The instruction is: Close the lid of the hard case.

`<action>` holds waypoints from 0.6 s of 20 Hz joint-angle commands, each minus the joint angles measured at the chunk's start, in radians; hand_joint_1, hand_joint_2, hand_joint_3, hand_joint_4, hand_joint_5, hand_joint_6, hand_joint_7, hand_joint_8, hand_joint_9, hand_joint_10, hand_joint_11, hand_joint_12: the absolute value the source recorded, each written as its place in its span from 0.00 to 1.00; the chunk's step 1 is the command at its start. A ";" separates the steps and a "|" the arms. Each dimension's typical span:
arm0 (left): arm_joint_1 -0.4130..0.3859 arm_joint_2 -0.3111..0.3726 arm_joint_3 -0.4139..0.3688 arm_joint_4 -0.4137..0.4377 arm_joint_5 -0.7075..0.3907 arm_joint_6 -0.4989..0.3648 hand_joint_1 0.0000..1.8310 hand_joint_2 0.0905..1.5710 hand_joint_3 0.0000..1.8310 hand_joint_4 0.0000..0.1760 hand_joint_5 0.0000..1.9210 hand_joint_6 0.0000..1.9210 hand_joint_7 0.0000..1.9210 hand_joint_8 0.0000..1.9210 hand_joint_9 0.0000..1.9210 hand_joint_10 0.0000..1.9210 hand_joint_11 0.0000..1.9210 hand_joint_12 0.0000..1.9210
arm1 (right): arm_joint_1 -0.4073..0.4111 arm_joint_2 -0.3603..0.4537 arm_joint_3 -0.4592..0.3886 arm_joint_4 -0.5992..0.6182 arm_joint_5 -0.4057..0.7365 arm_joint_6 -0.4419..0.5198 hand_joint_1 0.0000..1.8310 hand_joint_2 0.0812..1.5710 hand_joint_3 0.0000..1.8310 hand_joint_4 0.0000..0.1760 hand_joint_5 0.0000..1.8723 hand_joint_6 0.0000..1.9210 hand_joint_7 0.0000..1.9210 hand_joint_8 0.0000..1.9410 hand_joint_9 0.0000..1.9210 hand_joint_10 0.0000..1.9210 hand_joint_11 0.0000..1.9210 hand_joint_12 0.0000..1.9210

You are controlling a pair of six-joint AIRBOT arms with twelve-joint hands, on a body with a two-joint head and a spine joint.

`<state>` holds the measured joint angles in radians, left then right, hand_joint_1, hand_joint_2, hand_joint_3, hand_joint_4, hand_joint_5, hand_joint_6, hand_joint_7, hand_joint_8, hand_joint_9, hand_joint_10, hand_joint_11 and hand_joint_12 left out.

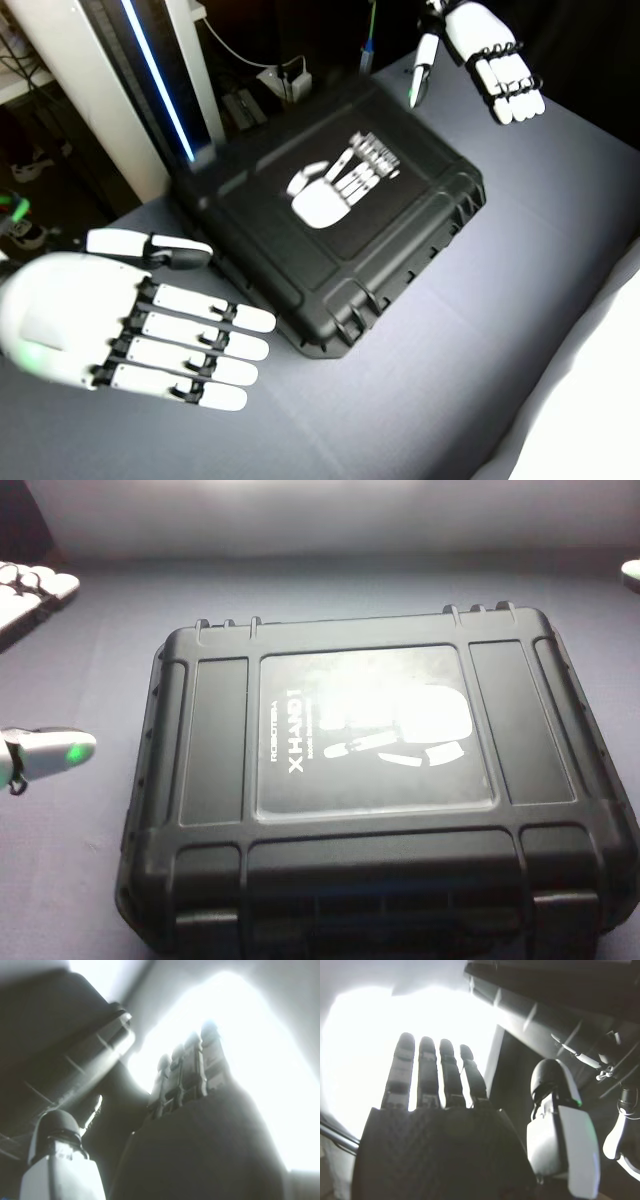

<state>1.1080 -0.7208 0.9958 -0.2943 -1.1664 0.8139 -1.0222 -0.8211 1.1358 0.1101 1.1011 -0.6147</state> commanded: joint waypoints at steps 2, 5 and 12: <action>0.007 0.012 -0.012 -0.021 -0.194 -0.001 0.14 0.63 0.00 0.00 0.00 0.00 0.00 0.00 0.00 0.00 0.00 0.00 | -0.020 0.016 -0.016 0.055 0.203 0.006 0.07 0.78 0.00 0.06 0.03 0.00 0.03 0.00 0.01 0.00 0.01 0.00; 0.003 -0.002 -0.019 -0.012 -0.252 -0.003 0.19 0.63 0.00 0.00 0.00 0.00 0.00 0.00 0.00 0.00 0.00 0.00 | -0.035 0.018 -0.032 0.065 0.293 0.006 0.05 0.78 0.00 0.19 0.04 0.00 0.03 0.01 0.01 0.00 0.00 0.00; -0.026 -0.047 -0.041 0.037 -0.447 -0.044 0.16 0.66 0.00 0.21 0.00 0.00 0.00 0.00 0.00 0.00 0.00 0.00 | -0.036 -0.016 -0.080 0.066 0.569 0.006 0.22 0.82 0.00 0.00 0.06 0.00 0.05 0.00 0.05 0.00 0.07 0.03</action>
<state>1.0893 -0.7723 0.9554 -0.2405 -1.4712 0.7727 -1.0630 -0.8440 1.0550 0.1448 1.5242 -0.6144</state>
